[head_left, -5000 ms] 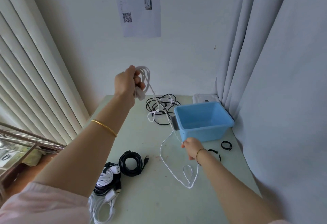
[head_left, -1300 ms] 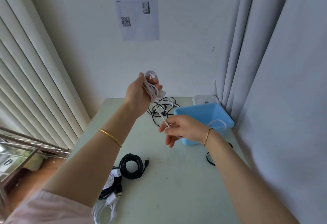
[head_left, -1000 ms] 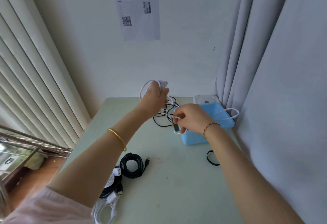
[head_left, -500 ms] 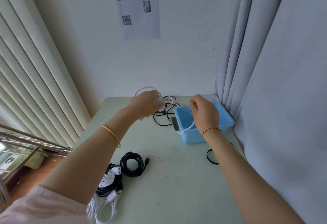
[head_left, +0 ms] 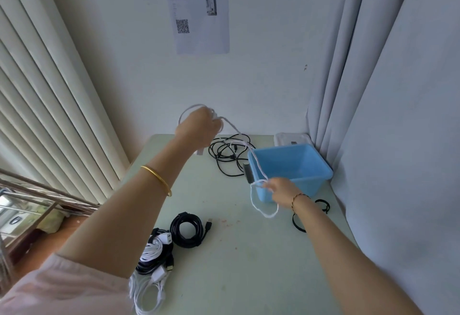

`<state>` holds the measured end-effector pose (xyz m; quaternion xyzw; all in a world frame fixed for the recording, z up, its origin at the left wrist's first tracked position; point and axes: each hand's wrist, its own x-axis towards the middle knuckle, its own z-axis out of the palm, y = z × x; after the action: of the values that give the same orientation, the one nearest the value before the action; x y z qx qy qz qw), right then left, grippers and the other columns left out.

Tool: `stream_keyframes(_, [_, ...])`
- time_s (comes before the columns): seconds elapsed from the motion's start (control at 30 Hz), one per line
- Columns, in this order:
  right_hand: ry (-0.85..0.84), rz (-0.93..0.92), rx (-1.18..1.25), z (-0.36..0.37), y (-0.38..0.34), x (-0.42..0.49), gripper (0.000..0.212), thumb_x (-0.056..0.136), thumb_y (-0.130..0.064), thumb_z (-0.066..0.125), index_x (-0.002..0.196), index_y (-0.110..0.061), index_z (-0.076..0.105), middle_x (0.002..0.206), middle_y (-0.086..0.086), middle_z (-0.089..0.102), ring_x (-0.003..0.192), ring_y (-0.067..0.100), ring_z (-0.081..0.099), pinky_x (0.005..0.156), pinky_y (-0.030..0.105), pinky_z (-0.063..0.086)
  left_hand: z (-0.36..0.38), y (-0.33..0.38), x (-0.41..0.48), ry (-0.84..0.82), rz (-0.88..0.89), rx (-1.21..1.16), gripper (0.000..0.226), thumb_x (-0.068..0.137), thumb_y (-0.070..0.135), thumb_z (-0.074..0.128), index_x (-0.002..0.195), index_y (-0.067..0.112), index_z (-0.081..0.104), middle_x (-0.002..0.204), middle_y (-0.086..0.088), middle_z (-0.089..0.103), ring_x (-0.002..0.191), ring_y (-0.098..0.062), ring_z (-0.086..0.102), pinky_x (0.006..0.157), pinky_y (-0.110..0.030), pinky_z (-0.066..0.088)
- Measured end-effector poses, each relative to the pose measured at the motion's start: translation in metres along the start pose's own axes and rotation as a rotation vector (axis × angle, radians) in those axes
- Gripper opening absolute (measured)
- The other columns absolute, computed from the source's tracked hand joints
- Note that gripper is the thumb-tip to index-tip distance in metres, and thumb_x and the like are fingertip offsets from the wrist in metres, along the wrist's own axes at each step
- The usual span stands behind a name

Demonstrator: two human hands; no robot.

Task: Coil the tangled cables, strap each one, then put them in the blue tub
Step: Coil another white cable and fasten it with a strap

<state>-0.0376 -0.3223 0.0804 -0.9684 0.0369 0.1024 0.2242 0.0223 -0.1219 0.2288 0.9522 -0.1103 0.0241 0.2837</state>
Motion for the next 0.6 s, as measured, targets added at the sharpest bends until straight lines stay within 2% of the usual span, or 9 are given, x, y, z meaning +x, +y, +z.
stream_keyframes(0.07, [0.272, -0.002, 0.43, -0.013, -0.011, -0.001, 0.022, 0.09, -0.002, 0.045, 0.071, -0.006, 0.054, 0.073, 0.002, 0.043, 0.071, 0.017, 0.04, 0.063, 0.028, 0.03, 0.005, 0.0, 0.0, -0.051, 0.0, -0.055, 0.03, 0.09, 0.008, 0.041, 0.06, 0.01, 0.043, 0.06, -0.016, 0.058, 0.054, -0.03, 0.057, 0.063, -0.037, 0.05])
stream_keyframes(0.1, [0.332, -0.006, 0.714, -0.022, -0.019, -0.006, 0.02, 0.091, -0.008, 0.051, 0.072, -0.003, 0.057, 0.072, 0.003, 0.047, 0.07, 0.016, 0.041, 0.065, 0.028, 0.033, 0.007, 0.0, -0.001, -0.062, 0.0, -0.081, 0.03, 0.089, 0.008, 0.041, 0.059, 0.01, 0.043, 0.059, -0.016, 0.056, 0.052, -0.03, 0.056, 0.062, -0.037, 0.049])
stream_keyframes(0.17, [0.221, -0.075, 1.101, -0.038, -0.033, -0.014, 0.02, 0.09, -0.018, 0.055, 0.096, -0.004, 0.068, 0.09, 0.003, 0.064, 0.084, 0.015, 0.056, 0.081, 0.028, 0.041, 0.011, 0.001, -0.002, -0.075, 0.0, -0.1, 0.031, 0.089, 0.008, 0.042, 0.058, 0.009, 0.042, 0.058, -0.014, 0.053, 0.052, -0.029, 0.053, 0.06, -0.036, 0.046])
stream_keyframes(0.23, [0.03, -0.179, 1.091, -0.046, -0.041, -0.023, 0.03, 0.092, -0.025, 0.048, 0.112, -0.013, 0.067, 0.113, -0.001, 0.068, 0.108, 0.008, 0.059, 0.096, 0.027, 0.039, 0.015, 0.003, -0.003, -0.089, 0.001, -0.101, 0.03, 0.087, 0.008, 0.043, 0.057, 0.01, 0.04, 0.056, -0.012, 0.05, 0.052, -0.027, 0.05, 0.061, -0.035, 0.044])
stream_keyframes(0.3, [-0.035, -0.251, 0.939, -0.047, -0.049, -0.029, 0.03, 0.09, -0.033, 0.054, 0.109, -0.016, 0.069, 0.11, -0.007, 0.069, 0.112, 0.001, 0.056, 0.1, 0.023, 0.038, 0.016, 0.003, -0.003, -0.09, 0.007, -0.106, 0.029, 0.085, 0.008, 0.043, 0.056, 0.01, 0.039, 0.056, -0.012, 0.048, 0.055, -0.027, 0.049, 0.062, -0.036, 0.044])
stream_keyframes(0.4, [0.015, -0.306, 0.749, -0.046, -0.057, -0.029, 0.012, 0.088, -0.026, 0.065, 0.095, -0.017, 0.068, 0.077, -0.026, 0.065, 0.081, -0.013, 0.059, 0.082, 0.009, 0.043, 0.017, 0.003, -0.003, -0.08, 0.008, -0.085, 0.03, 0.086, 0.01, 0.043, 0.057, 0.01, 0.038, 0.056, -0.01, 0.047, 0.057, -0.027, 0.049, 0.062, -0.035, 0.044])
stream_keyframes(0.43, [0.052, -0.328, 0.716, -0.046, -0.06, -0.03, 0.011, 0.088, -0.023, 0.065, 0.095, -0.015, 0.066, 0.078, -0.025, 0.065, 0.078, -0.014, 0.058, 0.077, 0.004, 0.041, 0.018, 0.003, -0.003, -0.078, 0.006, -0.079, 0.029, 0.086, 0.01, 0.044, 0.057, 0.01, 0.039, 0.056, -0.01, 0.047, 0.056, -0.027, 0.049, 0.062, -0.035, 0.045])
stream_keyframes(0.5, [0.121, -0.355, 0.713, -0.046, -0.064, -0.029, 0.022, 0.087, -0.026, 0.066, 0.102, -0.011, 0.06, 0.096, -0.015, 0.064, 0.091, -0.011, 0.057, 0.078, 0.003, 0.041, 0.019, 0.003, -0.003, -0.086, -0.005, -0.085, 0.028, 0.086, 0.012, 0.045, 0.059, 0.01, 0.039, 0.057, -0.01, 0.048, 0.053, -0.026, 0.048, 0.061, -0.033, 0.044])
stream_keyframes(0.6, [0.196, -0.383, 0.771, -0.047, -0.076, -0.028, 0.014, 0.088, -0.026, 0.064, 0.096, -0.016, 0.057, 0.093, -0.01, 0.065, 0.092, 0.0, 0.062, 0.081, 0.014, 0.046, 0.02, 0.004, -0.004, -0.105, -0.004, -0.106, 0.026, 0.086, 0.014, 0.047, 0.062, 0.009, 0.042, 0.056, -0.009, 0.049, 0.044, -0.025, 0.048, 0.056, -0.03, 0.046])
